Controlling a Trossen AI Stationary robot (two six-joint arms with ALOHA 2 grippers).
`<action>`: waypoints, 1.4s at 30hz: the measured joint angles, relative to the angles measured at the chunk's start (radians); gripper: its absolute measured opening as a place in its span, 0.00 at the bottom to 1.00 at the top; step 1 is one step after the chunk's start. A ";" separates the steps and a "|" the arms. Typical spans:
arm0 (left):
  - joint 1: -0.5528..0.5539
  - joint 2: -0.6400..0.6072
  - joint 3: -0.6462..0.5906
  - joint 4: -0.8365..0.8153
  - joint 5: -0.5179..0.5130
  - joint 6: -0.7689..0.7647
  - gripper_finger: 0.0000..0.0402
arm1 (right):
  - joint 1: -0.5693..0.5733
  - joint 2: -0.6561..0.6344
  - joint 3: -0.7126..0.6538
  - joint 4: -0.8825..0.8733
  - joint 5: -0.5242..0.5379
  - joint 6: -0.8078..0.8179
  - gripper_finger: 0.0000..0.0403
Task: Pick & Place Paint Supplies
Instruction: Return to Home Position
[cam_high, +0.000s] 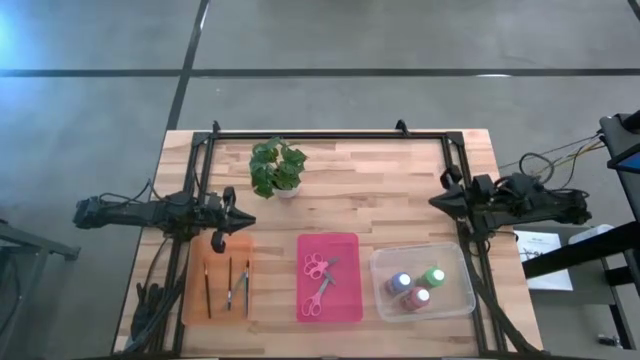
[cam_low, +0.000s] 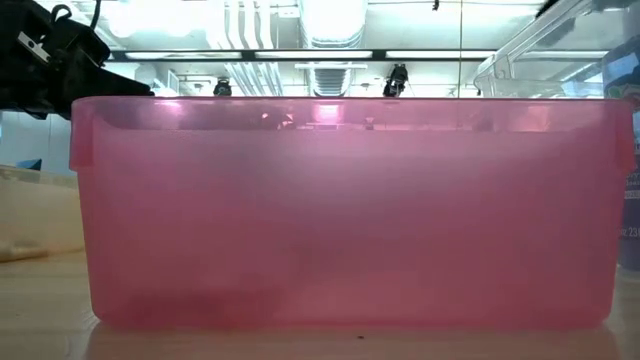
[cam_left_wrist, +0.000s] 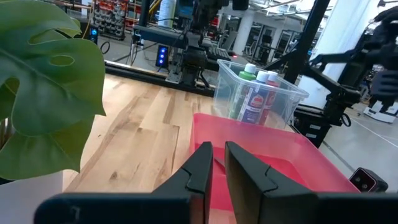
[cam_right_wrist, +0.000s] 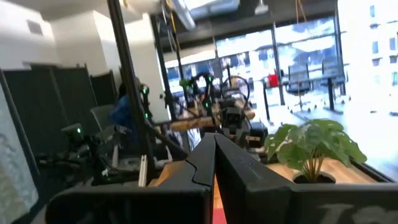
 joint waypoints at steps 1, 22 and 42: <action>0.000 0.000 0.000 0.000 0.000 0.000 0.13 | 0.000 -0.036 -0.033 0.016 0.000 0.000 0.02; 0.000 0.006 0.000 0.000 0.000 0.000 0.13 | 0.002 -0.161 -0.366 0.119 0.299 -0.211 0.02; 0.000 0.006 0.000 0.000 0.000 0.000 0.13 | 0.002 -0.140 -0.365 0.051 0.393 -0.071 0.02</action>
